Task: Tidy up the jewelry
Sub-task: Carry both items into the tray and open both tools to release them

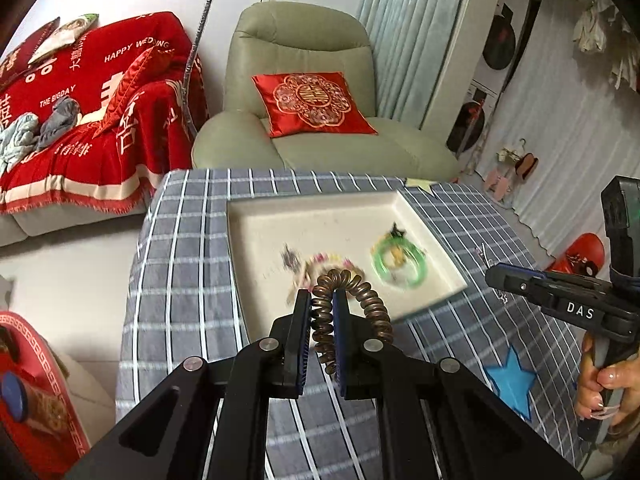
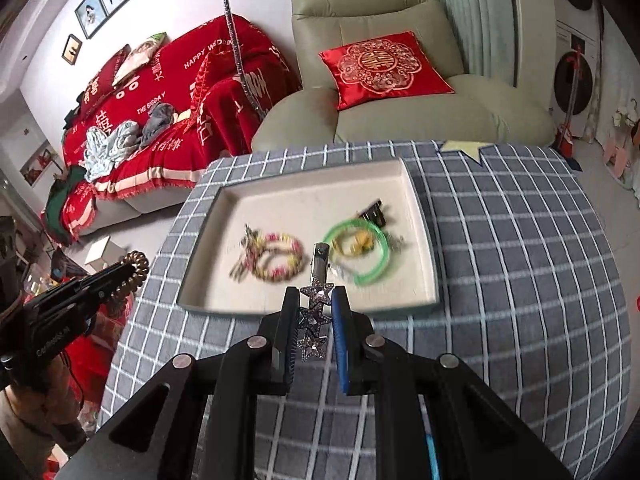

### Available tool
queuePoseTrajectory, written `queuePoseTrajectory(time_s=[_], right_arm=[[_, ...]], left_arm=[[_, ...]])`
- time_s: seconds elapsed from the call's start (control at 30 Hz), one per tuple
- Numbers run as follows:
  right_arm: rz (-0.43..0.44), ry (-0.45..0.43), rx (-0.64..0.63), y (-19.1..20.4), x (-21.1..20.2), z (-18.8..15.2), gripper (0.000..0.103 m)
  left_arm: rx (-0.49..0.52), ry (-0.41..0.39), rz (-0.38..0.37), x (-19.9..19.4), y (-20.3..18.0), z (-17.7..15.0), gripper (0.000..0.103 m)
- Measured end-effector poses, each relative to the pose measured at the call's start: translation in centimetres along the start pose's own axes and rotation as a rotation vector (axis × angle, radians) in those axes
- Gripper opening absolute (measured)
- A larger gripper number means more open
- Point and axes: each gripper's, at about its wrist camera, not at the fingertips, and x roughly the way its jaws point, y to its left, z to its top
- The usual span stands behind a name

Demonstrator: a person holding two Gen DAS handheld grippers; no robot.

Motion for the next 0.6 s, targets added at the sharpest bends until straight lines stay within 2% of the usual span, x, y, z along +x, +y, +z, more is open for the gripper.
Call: queuePoseTrajectory(time_s=[0.27,0.6], right_arm=[[0.045,0.037,0.033,0.3,5.0,3.0,0.017],[0.047,0.100,0.061,0.1,12.2,2.9,0.017]], left_arm=[[-0.019,0.017,0.050,4.6,1.3,2.9,0.027],[-0.029,0.096,0.110,11.2,2.3,1.5,0.027]])
